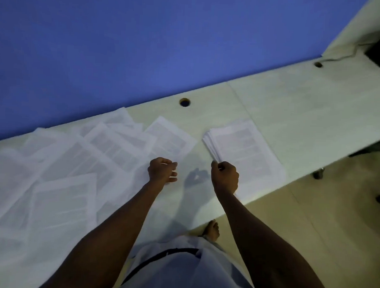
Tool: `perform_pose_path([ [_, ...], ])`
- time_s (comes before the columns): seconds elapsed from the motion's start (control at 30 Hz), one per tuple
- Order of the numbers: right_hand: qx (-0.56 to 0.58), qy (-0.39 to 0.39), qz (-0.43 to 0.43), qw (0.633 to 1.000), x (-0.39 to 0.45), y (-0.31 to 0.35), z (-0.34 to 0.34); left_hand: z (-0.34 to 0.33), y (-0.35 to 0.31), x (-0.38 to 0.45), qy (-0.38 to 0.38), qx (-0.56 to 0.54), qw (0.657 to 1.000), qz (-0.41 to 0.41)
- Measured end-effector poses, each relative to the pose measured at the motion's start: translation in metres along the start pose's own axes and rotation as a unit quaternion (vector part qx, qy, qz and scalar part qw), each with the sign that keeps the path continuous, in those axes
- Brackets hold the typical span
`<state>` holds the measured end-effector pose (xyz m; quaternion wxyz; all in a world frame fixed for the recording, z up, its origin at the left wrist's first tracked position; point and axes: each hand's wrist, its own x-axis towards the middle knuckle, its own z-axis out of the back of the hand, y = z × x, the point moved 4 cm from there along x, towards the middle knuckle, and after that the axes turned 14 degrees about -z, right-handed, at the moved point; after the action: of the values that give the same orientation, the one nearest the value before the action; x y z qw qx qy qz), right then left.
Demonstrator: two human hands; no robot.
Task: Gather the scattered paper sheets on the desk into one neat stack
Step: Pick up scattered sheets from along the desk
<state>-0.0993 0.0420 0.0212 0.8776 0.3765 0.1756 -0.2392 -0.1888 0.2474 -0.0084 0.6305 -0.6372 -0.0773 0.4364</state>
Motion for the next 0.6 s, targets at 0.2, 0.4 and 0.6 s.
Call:
perform_pose_path([
  [0.2,-0.115,0.146,0.103,0.977,-0.078,0.037,-0.133,0.163,0.047,-0.006,-0.169,-0.091,0.981,0.027],
  [0.4,-0.238,0.219,0.237,0.916,-0.189,0.061,-0.235,0.32,0.124,-0.054,-0.376,0.182,0.908,0.028],
  [0.6,-0.39,0.185,0.323,0.842,-0.225,0.062,-0.293,0.363,0.152,-0.074,-0.271,0.34,0.892,0.124],
])
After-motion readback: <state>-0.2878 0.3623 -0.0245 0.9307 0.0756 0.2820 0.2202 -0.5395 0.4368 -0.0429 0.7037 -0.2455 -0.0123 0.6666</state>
